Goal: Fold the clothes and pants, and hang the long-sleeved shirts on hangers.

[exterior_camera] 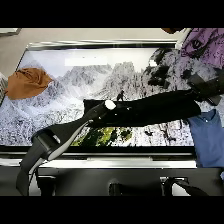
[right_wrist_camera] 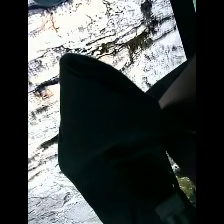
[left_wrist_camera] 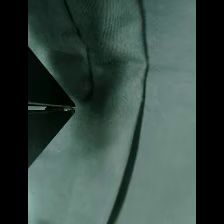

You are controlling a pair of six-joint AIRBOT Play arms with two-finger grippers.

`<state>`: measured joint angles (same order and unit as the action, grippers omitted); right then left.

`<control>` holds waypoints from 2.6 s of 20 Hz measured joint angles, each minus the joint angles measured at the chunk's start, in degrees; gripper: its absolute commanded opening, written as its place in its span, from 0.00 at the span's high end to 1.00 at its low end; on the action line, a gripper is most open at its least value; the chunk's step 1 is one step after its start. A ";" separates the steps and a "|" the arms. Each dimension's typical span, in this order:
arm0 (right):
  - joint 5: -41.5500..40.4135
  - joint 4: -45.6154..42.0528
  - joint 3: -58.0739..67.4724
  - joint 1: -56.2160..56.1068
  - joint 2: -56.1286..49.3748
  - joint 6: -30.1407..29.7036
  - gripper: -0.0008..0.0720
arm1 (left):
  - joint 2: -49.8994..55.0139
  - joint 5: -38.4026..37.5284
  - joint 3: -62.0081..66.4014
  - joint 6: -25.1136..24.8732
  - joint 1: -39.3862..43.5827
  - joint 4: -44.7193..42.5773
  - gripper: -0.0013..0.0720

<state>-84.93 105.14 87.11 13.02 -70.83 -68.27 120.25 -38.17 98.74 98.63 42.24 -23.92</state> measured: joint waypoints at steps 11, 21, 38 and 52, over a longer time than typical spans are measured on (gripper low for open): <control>1.05 2.10 0.13 -0.20 0.90 3.15 0.95 | -4.13 -9.07 1.11 0.15 -7.30 -6.19 0.96; 17.05 3.10 0.13 -25.11 -0.92 24.33 0.95 | -27.19 -41.31 1.14 -1.07 -36.89 -37.62 0.96; 43.58 1.68 0.13 -50.97 -21.49 43.54 0.41 | -32.98 -50.23 1.14 -5.20 -48.87 -41.00 0.95; 40.89 4.15 0.15 -36.68 -12.11 24.55 0.19 | -33.07 -50.38 1.14 -5.22 -48.89 -41.05 0.96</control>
<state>-44.03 109.30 87.26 -23.66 -82.94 -43.72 87.18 -88.55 99.88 93.41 -6.66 -64.97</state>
